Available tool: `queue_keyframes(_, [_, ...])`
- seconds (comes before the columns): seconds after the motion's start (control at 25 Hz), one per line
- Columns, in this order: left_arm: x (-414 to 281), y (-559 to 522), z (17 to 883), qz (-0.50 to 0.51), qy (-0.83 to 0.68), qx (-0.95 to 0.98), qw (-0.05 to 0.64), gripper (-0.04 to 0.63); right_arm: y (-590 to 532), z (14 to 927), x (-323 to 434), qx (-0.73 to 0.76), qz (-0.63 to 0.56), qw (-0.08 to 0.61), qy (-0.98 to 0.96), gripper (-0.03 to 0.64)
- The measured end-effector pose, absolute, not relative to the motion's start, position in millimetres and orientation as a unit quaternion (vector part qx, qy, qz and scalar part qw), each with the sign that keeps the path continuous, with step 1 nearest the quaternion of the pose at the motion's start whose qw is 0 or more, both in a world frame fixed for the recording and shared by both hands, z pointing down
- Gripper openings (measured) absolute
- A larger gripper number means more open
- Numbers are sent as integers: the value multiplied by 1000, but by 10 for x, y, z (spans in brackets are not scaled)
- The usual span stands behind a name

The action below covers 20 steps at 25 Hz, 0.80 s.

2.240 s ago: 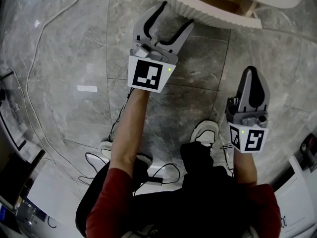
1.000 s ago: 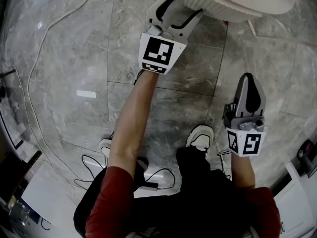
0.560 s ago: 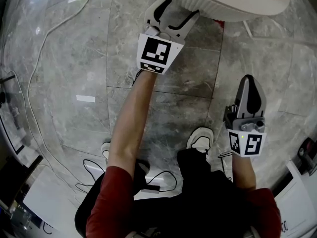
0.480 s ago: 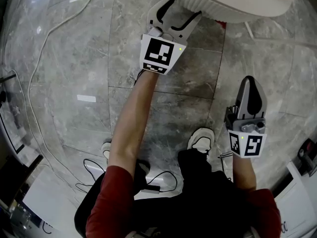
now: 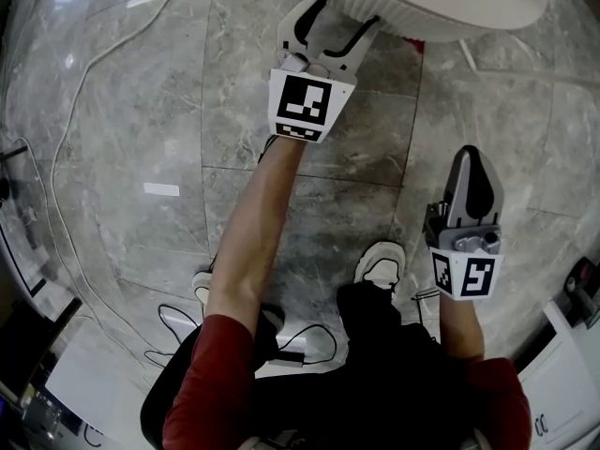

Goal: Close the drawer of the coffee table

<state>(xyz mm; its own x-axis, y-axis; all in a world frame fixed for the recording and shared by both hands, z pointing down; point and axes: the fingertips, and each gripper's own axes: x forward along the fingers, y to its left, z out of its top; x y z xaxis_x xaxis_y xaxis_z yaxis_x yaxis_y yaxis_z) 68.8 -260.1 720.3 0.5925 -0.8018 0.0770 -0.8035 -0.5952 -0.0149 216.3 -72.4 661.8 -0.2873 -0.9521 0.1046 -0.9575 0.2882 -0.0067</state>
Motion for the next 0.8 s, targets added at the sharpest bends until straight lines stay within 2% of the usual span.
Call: queue_keyframes(0.8, [694, -2341, 7154, 47, -444, 895, -17, 293, -716, 6620, 2044, 590, 34, 37, -806, 23])
